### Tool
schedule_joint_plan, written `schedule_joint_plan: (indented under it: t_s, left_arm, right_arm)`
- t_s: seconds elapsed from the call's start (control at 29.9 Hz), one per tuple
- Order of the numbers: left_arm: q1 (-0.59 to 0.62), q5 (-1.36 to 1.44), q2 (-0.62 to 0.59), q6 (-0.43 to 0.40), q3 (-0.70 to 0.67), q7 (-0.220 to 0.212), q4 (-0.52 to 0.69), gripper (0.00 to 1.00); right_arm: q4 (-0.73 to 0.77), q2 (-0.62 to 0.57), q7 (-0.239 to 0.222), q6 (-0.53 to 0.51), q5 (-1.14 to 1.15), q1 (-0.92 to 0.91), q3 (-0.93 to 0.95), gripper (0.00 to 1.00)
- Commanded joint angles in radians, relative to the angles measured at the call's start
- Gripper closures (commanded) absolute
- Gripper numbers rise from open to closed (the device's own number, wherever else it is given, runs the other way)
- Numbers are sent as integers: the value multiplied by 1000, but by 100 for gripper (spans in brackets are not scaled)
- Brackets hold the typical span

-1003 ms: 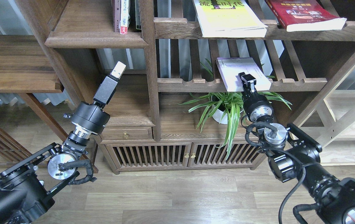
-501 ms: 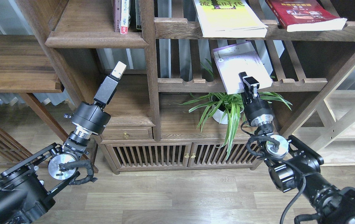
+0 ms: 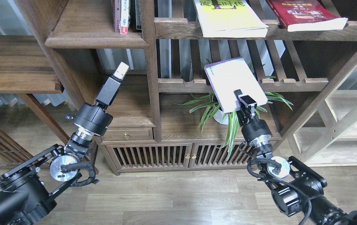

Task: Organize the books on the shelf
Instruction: 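Pull the white book off the shelf toward the left gripper, then grasp the white book with the left gripper beside the right gripper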

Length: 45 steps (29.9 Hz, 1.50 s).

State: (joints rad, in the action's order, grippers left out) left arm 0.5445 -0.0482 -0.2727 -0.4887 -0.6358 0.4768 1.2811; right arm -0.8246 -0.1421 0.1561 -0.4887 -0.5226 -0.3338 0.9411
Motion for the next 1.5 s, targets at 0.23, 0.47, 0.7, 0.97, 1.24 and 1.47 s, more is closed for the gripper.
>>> schedule_joint_plan:
  t_s: [0.23,0.47,0.7,0.97,1.24,1.47]
  left_arm:
    - [-66,8,0,0,33,-61,24,1]
    - [-103,-4,3,0,88,-73,11,1]
    - [-115,-19,66,0,116,-98,-20,1]
    - [-112,-171,53,0,153,-165,-28,1]
    - [-146,-189,27,0,160,-167,-5,1]
    - [-150,-246,23,0,159,-169,26,1]
  right_arm:
    - [-226,-25,-1,0,19,104,-5,96]
    - [-278,-33,-1,0,33,130,-59,96]
    - [-301,2,0,0,41,130,-154,96]
    - [-321,111,0,0,102,131,-168,96]
    - [-324,142,0,0,124,127,-228,96]
    - [-324,142,0,0,131,119,-281,96]
